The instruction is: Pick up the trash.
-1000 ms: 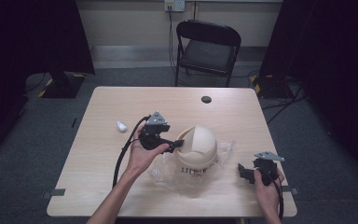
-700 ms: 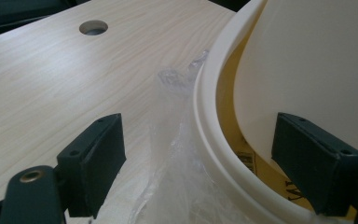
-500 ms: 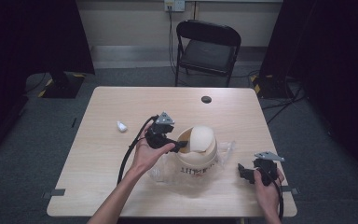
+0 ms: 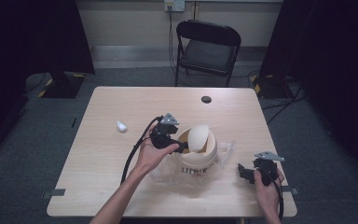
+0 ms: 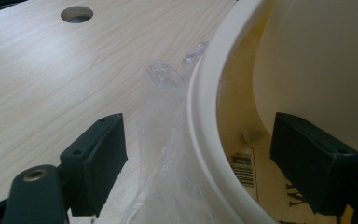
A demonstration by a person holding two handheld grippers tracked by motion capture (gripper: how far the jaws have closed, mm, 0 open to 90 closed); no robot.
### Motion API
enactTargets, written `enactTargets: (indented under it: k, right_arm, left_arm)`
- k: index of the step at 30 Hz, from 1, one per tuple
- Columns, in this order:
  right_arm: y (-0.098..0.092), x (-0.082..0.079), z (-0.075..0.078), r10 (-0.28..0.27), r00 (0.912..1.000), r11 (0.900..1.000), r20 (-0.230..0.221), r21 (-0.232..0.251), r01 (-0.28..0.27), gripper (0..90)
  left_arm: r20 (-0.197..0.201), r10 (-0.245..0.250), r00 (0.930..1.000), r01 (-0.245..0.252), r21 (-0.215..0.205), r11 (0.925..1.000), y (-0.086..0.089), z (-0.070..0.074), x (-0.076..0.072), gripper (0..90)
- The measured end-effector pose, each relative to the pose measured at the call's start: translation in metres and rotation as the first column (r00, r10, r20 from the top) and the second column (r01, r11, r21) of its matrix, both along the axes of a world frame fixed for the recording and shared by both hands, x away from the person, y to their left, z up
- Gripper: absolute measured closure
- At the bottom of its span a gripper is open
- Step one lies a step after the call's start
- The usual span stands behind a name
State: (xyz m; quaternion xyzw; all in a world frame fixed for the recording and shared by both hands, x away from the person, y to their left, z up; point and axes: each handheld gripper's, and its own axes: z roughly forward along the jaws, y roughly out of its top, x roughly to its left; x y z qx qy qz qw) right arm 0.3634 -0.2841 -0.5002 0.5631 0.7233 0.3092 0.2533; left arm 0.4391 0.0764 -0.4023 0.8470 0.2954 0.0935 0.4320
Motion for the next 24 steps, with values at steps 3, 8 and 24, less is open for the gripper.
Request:
enactTargets:
  k: [3, 8, 24]
  right_arm:
    - [0.000, 0.000, 0.000, 0.000, 1.0000, 1.000, 0.000, 0.000, 0.000, 10.5]
    - [0.000, 0.000, 0.000, 0.000, 1.0000, 1.000, 0.000, 0.000, 0.000, 10.5]
    - [0.000, 0.000, 0.000, 0.000, 1.0000, 1.000, 0.000, 0.001, 0.000, 10.5]
  left_arm:
    - [0.000, -0.002, 1.0000, 0.002, -0.004, 1.0000, 0.004, 0.002, -0.001, 17.2]
    - [0.023, 0.011, 0.9997, -0.010, -0.036, 0.9993, 0.012, 0.007, -0.004, 17.2]
    - [0.039, 0.147, 0.9884, -0.140, -0.141, 0.9801, 0.075, 0.018, -0.004, 19.8]
